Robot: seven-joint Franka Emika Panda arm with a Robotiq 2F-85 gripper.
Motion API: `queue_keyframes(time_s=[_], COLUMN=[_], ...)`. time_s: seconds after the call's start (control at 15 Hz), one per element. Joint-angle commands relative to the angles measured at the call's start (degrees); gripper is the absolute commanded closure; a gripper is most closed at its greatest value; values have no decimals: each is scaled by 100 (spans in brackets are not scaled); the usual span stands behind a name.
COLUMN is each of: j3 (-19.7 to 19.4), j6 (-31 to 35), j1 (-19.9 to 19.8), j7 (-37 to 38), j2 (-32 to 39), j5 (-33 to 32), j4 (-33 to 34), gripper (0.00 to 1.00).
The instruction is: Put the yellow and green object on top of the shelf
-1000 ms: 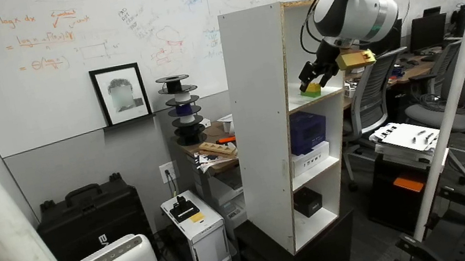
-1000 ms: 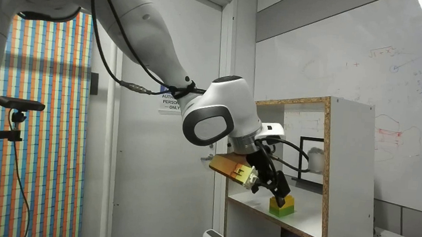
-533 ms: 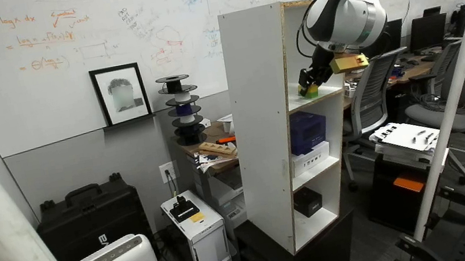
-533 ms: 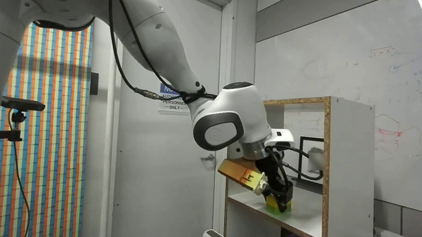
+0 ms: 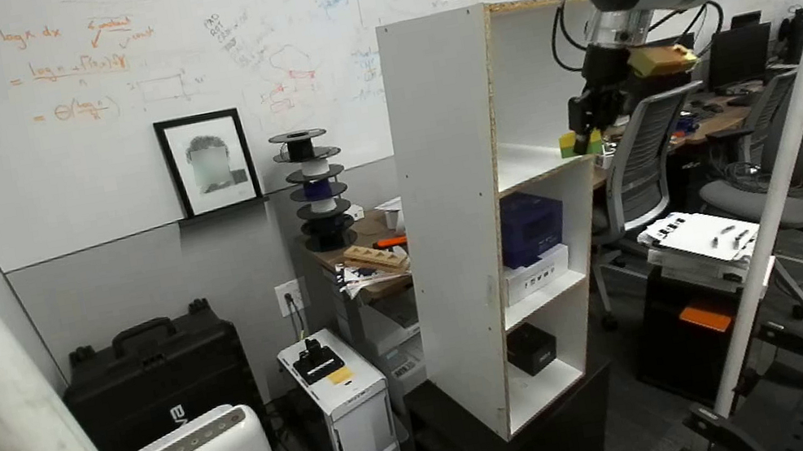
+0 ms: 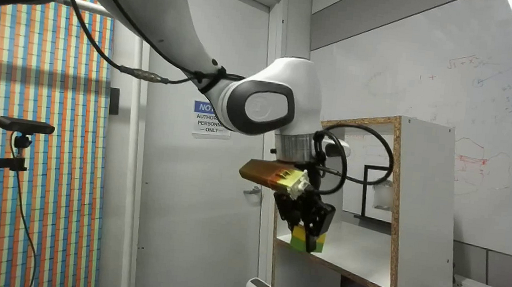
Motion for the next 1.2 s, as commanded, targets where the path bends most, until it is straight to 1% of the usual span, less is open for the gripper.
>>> queue_keyframes(time_s=[0.0,0.07,0.2,0.4,0.47,0.6,0.73,1.0,1.13], j3=[56,46,15,7,-96,-119,-36,34,58], j6=[-829,-1007,-1063,-810,-990,-1258,-1501,-1508,-1726], j1=[-18,39,141,282,317,326,307,257,236], j7=[-57,-50,48,352,321,463,740,1189,1376], j2=[-1272,-1503,-1770,-1755,-1758,-1538,-1215,-364,151], j5=[-48,69,273,590,738,819,762,833,1000], j4=[-284,-166,128,787,1150,1752,2307,3168,3604], gripper=[84,84,83,83,83,83,83,83,83])
